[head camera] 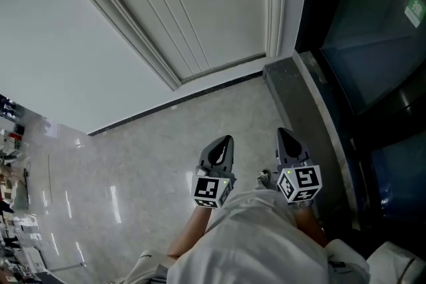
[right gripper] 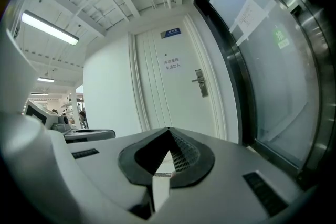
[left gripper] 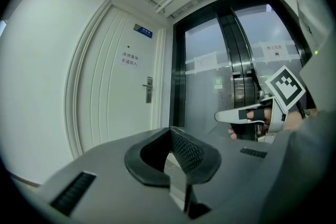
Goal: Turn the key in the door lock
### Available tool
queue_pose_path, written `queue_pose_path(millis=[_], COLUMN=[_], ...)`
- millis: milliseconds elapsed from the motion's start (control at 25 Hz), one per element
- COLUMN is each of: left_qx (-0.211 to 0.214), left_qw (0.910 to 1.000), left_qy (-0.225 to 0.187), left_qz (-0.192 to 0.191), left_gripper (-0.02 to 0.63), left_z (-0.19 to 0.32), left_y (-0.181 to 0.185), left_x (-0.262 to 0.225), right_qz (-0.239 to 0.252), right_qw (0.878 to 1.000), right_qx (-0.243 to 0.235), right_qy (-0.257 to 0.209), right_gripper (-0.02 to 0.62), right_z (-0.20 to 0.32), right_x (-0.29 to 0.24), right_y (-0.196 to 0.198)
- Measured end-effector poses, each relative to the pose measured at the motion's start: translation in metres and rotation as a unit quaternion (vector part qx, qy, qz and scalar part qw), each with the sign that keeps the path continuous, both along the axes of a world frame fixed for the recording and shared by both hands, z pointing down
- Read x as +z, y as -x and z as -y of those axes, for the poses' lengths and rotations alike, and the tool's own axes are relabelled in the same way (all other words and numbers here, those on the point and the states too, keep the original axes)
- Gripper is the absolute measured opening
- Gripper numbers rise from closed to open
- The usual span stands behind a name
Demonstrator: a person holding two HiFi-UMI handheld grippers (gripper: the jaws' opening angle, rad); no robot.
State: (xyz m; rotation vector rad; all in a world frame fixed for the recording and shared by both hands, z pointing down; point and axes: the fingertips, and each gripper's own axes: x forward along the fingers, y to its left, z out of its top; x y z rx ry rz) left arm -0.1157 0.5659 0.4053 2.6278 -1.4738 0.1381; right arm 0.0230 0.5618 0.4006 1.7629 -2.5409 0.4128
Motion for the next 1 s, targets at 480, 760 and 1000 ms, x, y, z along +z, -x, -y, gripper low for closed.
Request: queue_pose_path(millis=[480, 760, 1000], left_qx=[-0.009, 0.005, 0.025], left_qw=[1.0000, 1.0000, 0.9997], left_qy=[0.002, 0.003, 0.006], left_qz=[0.002, 0.003, 0.000], left_gripper=[0.008, 0.008, 0.008], left_z=[0.080, 0.111, 0.158], left_y=[-0.056, -0.071, -0.074], left_x=[0.000, 0.001, 0.014], right_qz=[0.003, 0.005, -0.006], right_qw=[1.000, 1.000, 0.999], right_qx=[0.001, 0.017, 0.037], right_qy=[-0.001, 0.012, 0.017], right_gripper=[-0.005, -0.005, -0.005], right_z=[0.085, 0.105, 0.148], right_x=[-0.003, 0.005, 0.015], right_y=[-0.061, -0.075, -0.075])
